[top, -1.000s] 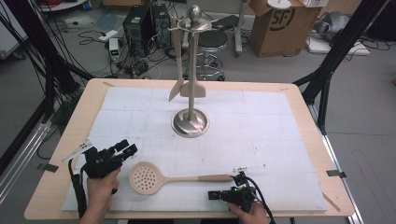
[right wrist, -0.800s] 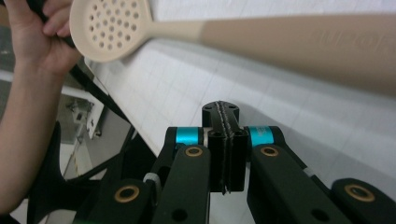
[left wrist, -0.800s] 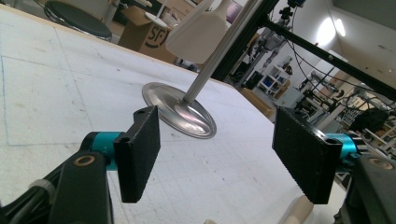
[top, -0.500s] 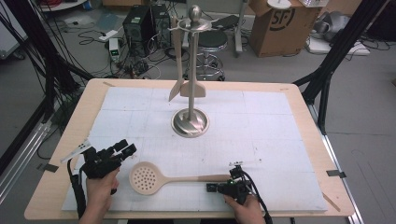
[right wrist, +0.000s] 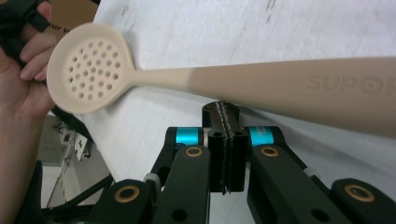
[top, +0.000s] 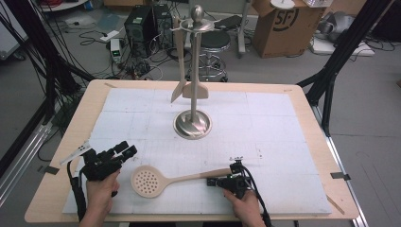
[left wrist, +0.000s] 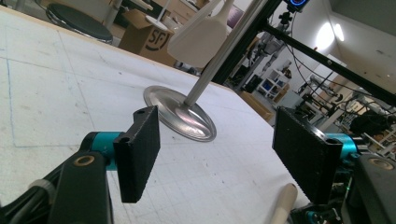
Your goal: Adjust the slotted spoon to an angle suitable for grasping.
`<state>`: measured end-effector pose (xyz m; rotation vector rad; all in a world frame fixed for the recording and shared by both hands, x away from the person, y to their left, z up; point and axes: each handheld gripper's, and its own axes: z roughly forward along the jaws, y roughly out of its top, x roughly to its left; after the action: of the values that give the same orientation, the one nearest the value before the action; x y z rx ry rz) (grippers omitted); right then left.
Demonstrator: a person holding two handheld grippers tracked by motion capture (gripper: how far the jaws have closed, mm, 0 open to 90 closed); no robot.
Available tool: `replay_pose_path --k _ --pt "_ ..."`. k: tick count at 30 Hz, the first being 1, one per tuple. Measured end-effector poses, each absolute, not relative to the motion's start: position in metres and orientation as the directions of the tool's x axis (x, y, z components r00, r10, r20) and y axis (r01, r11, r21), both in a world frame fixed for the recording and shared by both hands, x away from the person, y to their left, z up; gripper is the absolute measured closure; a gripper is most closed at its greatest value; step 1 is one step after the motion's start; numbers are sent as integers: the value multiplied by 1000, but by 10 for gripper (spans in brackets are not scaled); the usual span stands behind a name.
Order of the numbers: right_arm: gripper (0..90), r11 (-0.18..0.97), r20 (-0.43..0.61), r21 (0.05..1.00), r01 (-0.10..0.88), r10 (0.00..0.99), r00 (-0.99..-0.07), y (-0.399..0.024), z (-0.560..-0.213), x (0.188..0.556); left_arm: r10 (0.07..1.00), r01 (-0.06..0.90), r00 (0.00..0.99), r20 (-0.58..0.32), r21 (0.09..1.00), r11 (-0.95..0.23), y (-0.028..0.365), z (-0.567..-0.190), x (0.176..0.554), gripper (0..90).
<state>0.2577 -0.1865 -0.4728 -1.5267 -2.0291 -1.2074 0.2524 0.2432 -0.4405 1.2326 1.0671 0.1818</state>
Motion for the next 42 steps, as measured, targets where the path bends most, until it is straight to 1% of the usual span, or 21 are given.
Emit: replay_pose_path --k 12,23,29,37,42 --pt "900 32 697 408 913 634 -334 -173 -473 288 636 410 529 -562 825 389 246 -440 253 326" --pt "900 4 703 403 915 639 -312 -160 -473 307 638 411 527 -561 826 386 247 -441 254 326" --pt "900 42 692 411 911 636 -342 -151 -472 297 639 408 528 -559 827 387 248 -440 253 326" --pt "900 104 721 398 912 580 -380 -121 -475 286 639 408 527 -560 826 388 248 -440 253 326" --pt "900 110 728 399 910 565 -388 -105 -476 281 638 411 530 -558 828 382 246 -441 253 327"
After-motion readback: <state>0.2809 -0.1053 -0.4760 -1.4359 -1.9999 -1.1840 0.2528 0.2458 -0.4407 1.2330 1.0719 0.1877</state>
